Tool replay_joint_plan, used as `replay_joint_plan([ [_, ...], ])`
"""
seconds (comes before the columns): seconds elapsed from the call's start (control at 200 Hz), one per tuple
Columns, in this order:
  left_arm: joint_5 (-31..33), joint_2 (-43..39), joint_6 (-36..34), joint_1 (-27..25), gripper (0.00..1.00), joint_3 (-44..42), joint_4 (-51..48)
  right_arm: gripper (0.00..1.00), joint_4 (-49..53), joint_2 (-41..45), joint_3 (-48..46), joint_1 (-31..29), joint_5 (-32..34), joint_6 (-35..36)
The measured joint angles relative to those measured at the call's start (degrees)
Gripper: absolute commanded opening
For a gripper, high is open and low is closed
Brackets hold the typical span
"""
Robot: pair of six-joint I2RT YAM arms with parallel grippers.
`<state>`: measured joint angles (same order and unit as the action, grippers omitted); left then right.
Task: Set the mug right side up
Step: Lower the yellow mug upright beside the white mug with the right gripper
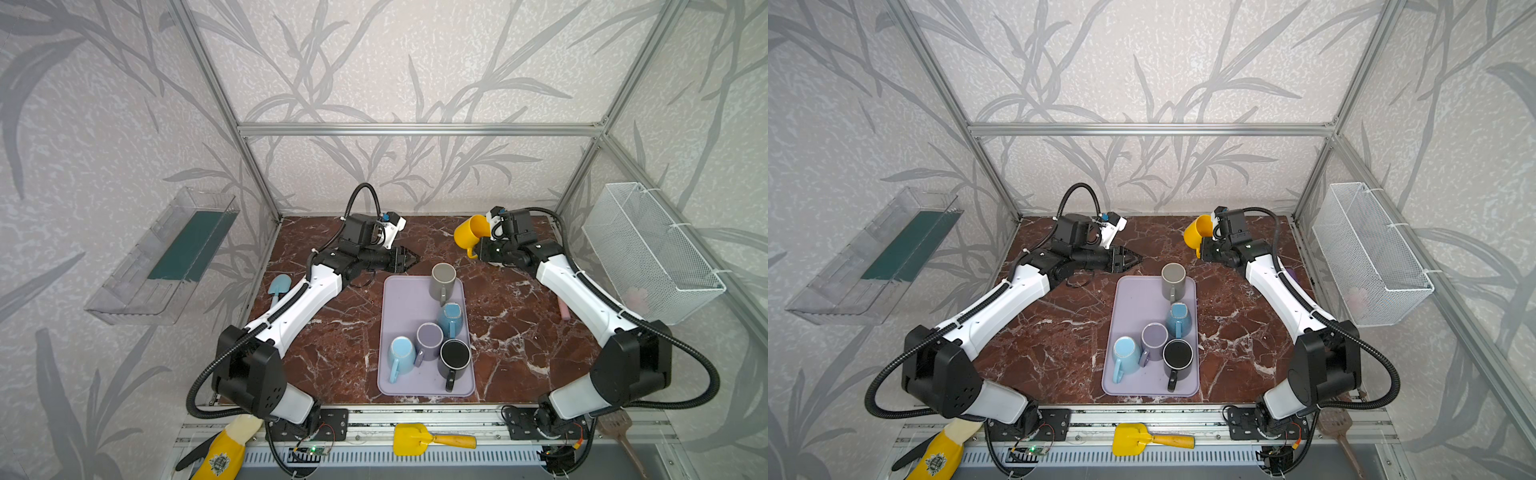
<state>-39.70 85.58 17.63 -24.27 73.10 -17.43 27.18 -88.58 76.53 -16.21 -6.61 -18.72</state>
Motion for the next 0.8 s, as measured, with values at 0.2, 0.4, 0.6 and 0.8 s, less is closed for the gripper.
replay_joint_plan([
  [0.2,-0.24,0.0,0.0,-0.13,0.43,0.0,-0.02,0.0,1.66,-4.04,1.84,0.5,2.54,0.39],
  [0.4,-0.26,0.0,0.0,-0.44,0.43,0.0,-0.11,0.0,3.1,-8.2,4.44,0.63,4.83,0.83],
  [0.6,-0.31,0.0,-0.04,-0.61,0.43,0.0,-0.15,0.0,4.35,-11.85,6.95,0.63,6.67,1.27],
  [0.8,-0.28,0.0,-0.13,-0.92,0.43,0.0,-0.2,0.0,4.63,-16.0,8.17,0.63,8.07,1.53],
])
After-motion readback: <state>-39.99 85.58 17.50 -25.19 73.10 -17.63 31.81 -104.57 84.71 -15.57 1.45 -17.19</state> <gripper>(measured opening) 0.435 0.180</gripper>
